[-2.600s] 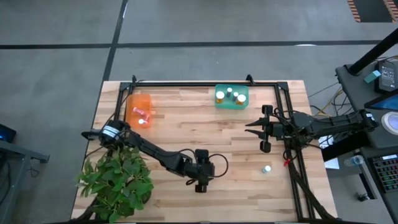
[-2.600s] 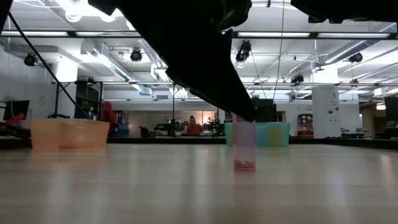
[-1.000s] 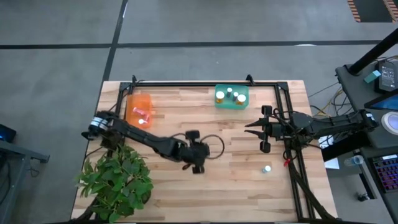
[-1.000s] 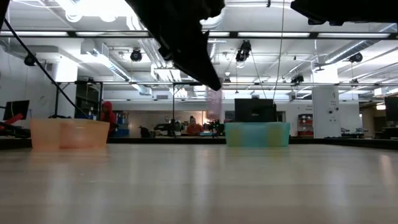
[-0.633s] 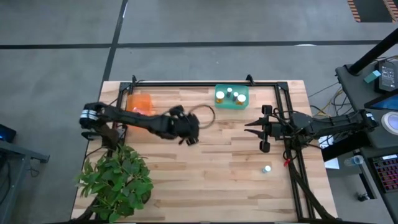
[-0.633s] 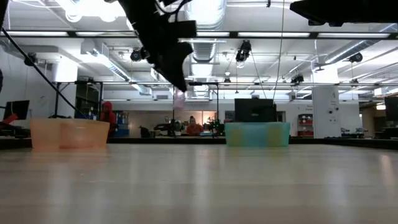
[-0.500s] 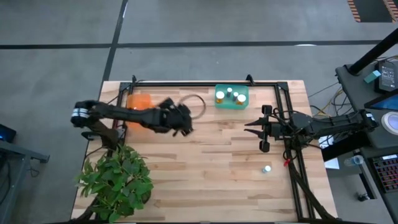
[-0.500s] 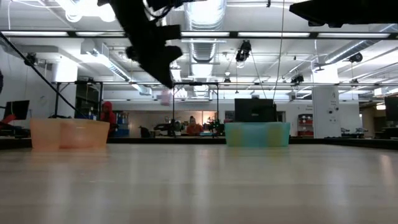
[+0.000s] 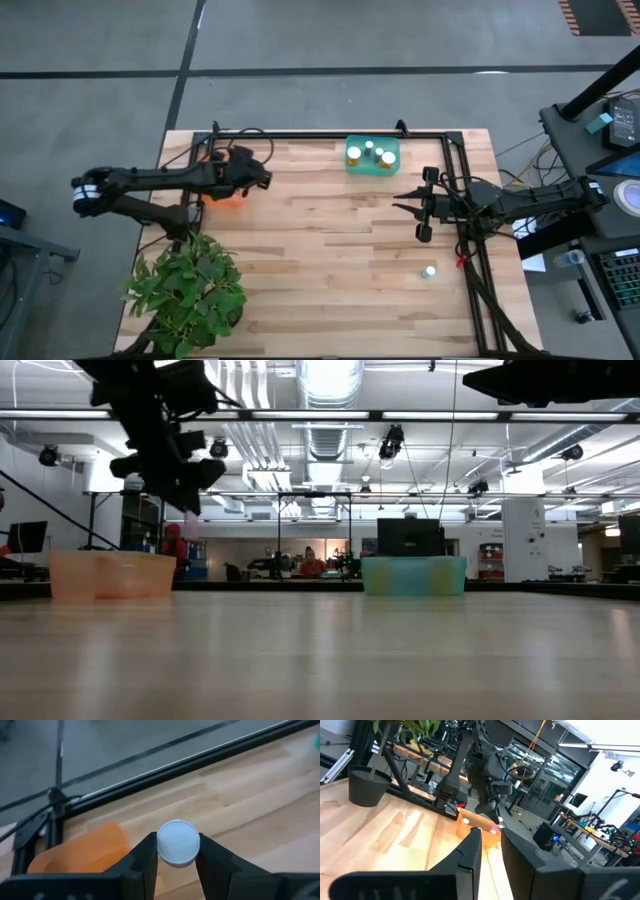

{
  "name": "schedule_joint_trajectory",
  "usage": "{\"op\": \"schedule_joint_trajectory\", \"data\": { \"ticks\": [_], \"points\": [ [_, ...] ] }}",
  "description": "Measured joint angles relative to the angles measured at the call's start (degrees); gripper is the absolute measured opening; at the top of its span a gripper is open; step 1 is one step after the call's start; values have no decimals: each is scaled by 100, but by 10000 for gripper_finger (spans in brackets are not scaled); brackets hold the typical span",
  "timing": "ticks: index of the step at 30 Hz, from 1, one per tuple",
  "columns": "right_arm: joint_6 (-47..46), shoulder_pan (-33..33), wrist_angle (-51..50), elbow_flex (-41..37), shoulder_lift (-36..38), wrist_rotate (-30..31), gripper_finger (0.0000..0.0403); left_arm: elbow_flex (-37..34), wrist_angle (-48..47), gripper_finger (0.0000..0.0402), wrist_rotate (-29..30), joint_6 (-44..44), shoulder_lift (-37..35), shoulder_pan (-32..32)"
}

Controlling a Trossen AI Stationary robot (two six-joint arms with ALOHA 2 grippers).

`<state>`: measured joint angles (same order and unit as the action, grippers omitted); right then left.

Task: Pick and place medicine bottles into bin by pill shape (circle, oval)
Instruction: Put the pink tablet bottle into the orange bin

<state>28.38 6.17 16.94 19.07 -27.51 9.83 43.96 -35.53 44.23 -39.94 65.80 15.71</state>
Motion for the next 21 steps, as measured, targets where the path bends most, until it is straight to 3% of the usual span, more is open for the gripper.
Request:
{"op": "schedule_joint_trajectory", "data": {
  "ticks": [5, 13, 21],
  "points": [
    [8, 0, -7, 0, 0, -1, 63, -338, -71, 93, 140, 9, -251, 234],
    [1, 0, -40, 0, -2, -1, 63, -297, -862, 93, 444, -21, -574, 769],
    [18, 0, -49, 0, -2, 69, 63, -634, -629, 93, 334, -177, -677, 1508]
  ]
}}
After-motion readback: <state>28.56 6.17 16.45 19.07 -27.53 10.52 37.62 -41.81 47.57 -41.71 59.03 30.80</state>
